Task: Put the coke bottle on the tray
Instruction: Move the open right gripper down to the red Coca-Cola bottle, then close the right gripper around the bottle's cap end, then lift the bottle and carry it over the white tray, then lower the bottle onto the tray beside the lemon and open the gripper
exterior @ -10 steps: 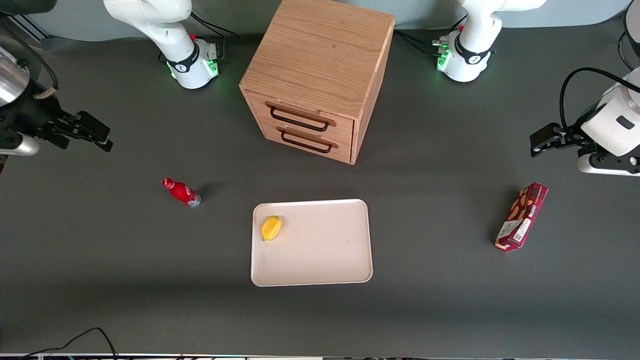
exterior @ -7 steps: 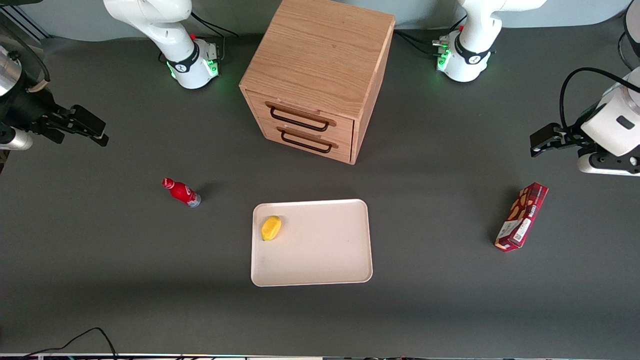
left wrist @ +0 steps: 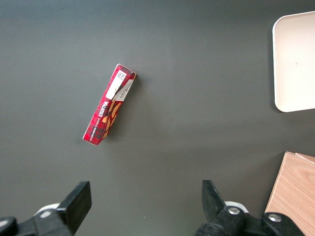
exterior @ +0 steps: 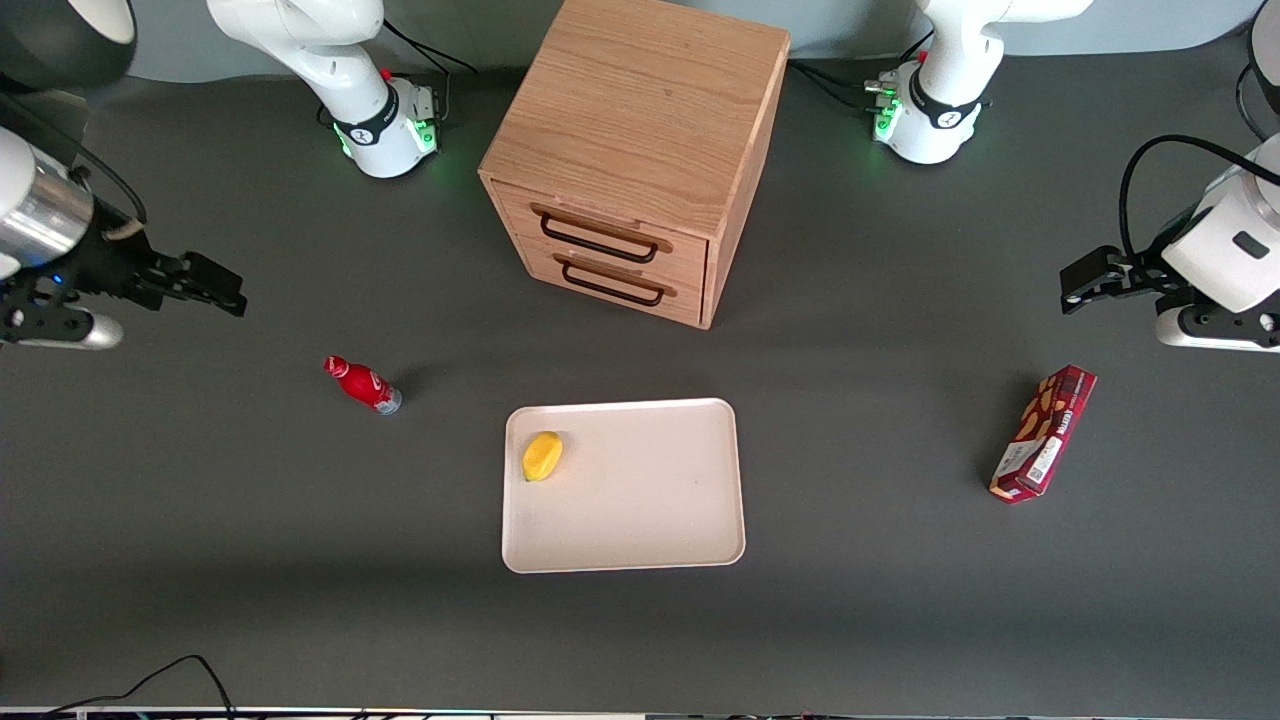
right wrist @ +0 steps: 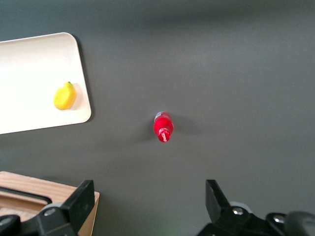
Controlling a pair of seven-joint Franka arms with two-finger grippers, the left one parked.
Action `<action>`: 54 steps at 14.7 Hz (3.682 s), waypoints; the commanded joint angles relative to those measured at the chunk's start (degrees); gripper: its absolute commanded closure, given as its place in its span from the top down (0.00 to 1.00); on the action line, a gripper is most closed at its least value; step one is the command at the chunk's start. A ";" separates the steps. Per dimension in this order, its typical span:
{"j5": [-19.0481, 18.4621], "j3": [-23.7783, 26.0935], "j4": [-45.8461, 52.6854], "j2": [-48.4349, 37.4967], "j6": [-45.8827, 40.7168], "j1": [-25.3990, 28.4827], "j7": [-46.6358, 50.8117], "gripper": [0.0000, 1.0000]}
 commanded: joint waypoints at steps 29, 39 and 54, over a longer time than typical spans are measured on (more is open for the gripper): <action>3.13 3.65 -19.94 -1.57 22.95 -1.66 -0.24 0.00; -1.09 3.92 20.69 22.22 12.09 12.48 11.36 0.00; -1.00 3.13 26.70 43.69 28.08 15.39 12.76 0.00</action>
